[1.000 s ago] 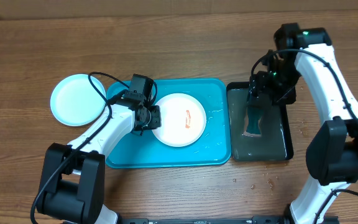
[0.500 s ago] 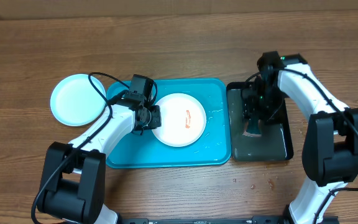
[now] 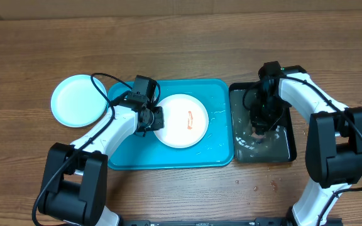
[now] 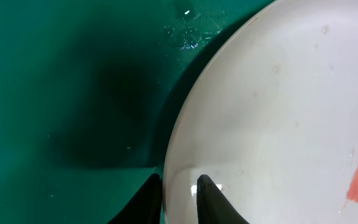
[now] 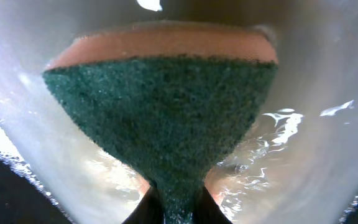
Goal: Clean dirty plates on tray and stack at the side
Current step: 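Dip and rub the sponge in the black tray water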
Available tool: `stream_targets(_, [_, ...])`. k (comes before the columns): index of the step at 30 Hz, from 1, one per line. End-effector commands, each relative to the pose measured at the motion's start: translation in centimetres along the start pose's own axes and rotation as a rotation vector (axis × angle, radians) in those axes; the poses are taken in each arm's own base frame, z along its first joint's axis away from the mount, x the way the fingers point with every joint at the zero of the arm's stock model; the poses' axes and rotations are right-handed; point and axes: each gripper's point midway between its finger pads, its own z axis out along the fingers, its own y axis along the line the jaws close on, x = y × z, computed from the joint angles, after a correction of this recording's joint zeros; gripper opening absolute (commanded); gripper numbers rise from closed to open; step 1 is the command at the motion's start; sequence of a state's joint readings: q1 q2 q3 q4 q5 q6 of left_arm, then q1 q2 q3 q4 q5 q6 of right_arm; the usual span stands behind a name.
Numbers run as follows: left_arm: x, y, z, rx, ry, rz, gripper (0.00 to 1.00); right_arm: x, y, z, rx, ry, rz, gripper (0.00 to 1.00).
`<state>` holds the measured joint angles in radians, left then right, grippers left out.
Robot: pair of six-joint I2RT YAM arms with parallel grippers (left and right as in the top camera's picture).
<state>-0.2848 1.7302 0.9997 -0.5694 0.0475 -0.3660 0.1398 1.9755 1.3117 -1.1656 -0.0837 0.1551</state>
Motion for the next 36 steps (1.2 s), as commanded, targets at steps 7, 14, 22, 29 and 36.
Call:
stream_targets(7, [0.6, 0.3, 0.6, -0.016, 0.015, -0.004, 0.22, -0.9, -0.5, -0.6, 0.025, -0.060, 0.000, 0.58])
stream_targets(14, [0.6, 0.2, 0.6, -0.015, 0.016, -0.004, 0.22, -1.6, -0.3, -0.6, 0.019, -0.089, -0.002, 0.36])
stream_targets(22, [0.6, 0.3, 0.6, -0.015, 0.015, -0.004, 0.22, -3.5, 0.1, -1.4, 0.004, -0.161, -0.008, 0.58])
stream_targets(29, [0.6, 0.3, 0.6, -0.016, 0.019, -0.005, 0.22, -4.8, -0.3, -2.6, 0.039, -0.215, -0.008, 0.47])
stream_targets(36, [0.6, 0.3, 0.6, -0.016, 0.019, -0.005, 0.23, -5.1, -0.1, -2.9, 0.035, -0.224, -0.008, 0.55])
